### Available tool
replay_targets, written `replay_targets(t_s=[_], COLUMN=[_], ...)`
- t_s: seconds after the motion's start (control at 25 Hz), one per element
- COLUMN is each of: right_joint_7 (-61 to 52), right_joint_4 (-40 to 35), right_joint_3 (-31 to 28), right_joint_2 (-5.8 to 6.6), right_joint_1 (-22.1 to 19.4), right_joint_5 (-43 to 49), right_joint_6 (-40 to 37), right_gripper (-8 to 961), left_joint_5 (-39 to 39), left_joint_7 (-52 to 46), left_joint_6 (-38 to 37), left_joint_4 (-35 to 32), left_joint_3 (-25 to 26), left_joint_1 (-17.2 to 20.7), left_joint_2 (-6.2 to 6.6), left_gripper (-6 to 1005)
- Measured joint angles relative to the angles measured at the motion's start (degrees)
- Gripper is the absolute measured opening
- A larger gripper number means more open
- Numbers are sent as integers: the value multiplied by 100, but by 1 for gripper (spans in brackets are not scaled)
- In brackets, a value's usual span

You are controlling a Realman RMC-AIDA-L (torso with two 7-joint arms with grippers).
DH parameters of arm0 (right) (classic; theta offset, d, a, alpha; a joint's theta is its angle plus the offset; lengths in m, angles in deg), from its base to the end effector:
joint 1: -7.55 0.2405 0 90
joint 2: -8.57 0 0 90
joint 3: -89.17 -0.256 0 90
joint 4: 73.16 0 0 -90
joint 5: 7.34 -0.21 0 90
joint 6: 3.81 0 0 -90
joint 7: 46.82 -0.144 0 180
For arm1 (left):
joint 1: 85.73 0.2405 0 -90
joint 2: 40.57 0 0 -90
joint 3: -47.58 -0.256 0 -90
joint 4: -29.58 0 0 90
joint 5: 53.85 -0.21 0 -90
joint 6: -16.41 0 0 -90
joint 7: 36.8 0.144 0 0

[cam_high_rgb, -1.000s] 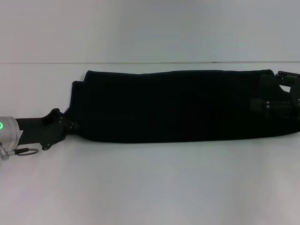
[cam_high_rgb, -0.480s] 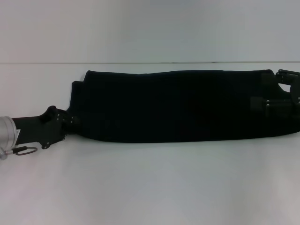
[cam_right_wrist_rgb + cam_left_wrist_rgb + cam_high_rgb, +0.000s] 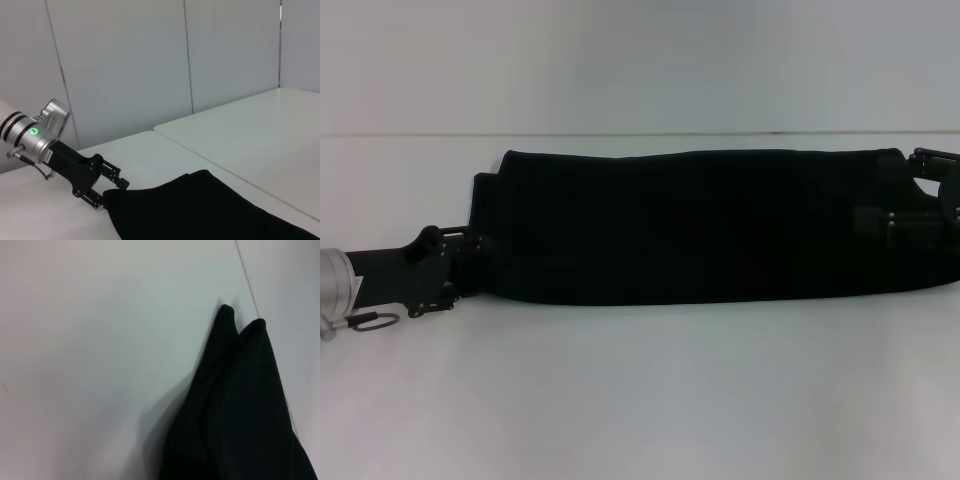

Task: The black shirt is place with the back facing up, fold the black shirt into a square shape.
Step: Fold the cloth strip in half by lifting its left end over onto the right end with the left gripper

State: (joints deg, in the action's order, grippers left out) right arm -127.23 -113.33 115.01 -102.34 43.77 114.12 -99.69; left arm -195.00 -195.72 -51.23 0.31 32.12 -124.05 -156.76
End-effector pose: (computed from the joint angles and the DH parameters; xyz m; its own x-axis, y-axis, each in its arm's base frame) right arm 0.2615 0.3650 0.0868 0.8365 -0.2384 -0.4935 -0.4087 -0.8712 -0.2720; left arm -0.3275 0.3747 0.0169 -0.4623 0.7281 0.5060 0.8867 0.3840 0.2576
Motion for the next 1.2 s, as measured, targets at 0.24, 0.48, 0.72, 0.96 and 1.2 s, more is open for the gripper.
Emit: replay_targets(t_s=[0.24, 0.48, 0.72, 0.96, 1.2], right_joint_7=[0, 0, 0, 0, 0], right_joint_4=[0, 0, 0, 0, 0], right_joint_3=[0, 0, 0, 0, 0], right_joint_2=[0, 0, 0, -2, -15], right_joint_1=[2, -1, -1, 2, 7], right_joint_5=[0, 0, -2, -7, -9], right_joint_6=[0, -1, -4, -4, -4], right_gripper=[923, 924, 924, 922, 922], left_joint_5=[0, 0, 2, -44, -32], left_joint_7=[2, 34, 246, 314, 374], left_joint_6=[-4, -29, -112, -139, -175], left_joint_4=[0, 0, 0, 0, 0], left_joint_3=[5, -9, -101, -133, -236], left_joint_1=[0, 0, -51, -59, -98], left_joint_2=[0, 0, 0, -2, -6], left_gripper=[697, 659, 622, 449, 107])
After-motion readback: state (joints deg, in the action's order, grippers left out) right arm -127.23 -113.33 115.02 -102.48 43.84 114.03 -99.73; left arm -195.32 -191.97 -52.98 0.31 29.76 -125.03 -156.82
